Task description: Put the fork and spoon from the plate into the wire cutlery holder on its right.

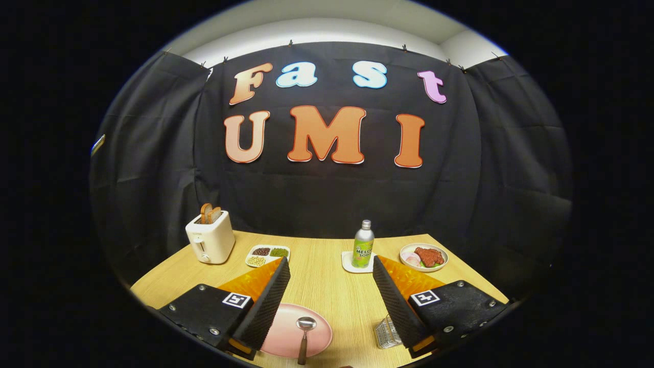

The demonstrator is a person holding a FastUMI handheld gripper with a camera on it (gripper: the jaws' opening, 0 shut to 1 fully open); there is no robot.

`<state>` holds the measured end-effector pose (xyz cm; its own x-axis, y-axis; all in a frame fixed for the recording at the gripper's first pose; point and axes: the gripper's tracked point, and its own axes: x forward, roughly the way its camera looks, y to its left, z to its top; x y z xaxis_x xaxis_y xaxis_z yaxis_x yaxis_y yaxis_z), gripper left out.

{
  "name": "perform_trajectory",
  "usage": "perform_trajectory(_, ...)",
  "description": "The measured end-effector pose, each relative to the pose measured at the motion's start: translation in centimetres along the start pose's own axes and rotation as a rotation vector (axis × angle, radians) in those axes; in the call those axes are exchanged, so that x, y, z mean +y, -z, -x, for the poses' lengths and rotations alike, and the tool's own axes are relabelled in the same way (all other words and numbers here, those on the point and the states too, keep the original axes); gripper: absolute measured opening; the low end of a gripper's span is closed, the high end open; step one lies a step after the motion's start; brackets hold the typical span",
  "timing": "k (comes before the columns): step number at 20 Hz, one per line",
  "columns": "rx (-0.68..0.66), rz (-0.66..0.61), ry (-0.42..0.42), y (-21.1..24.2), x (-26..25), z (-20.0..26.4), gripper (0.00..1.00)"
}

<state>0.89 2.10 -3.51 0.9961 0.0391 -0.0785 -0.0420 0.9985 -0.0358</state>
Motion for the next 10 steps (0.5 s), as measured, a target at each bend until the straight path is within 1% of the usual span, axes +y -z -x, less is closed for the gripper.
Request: perform_trajectory(10, 0.150, 0.045, -0.009, 7.1, 0.9, -1.0, 0.98)
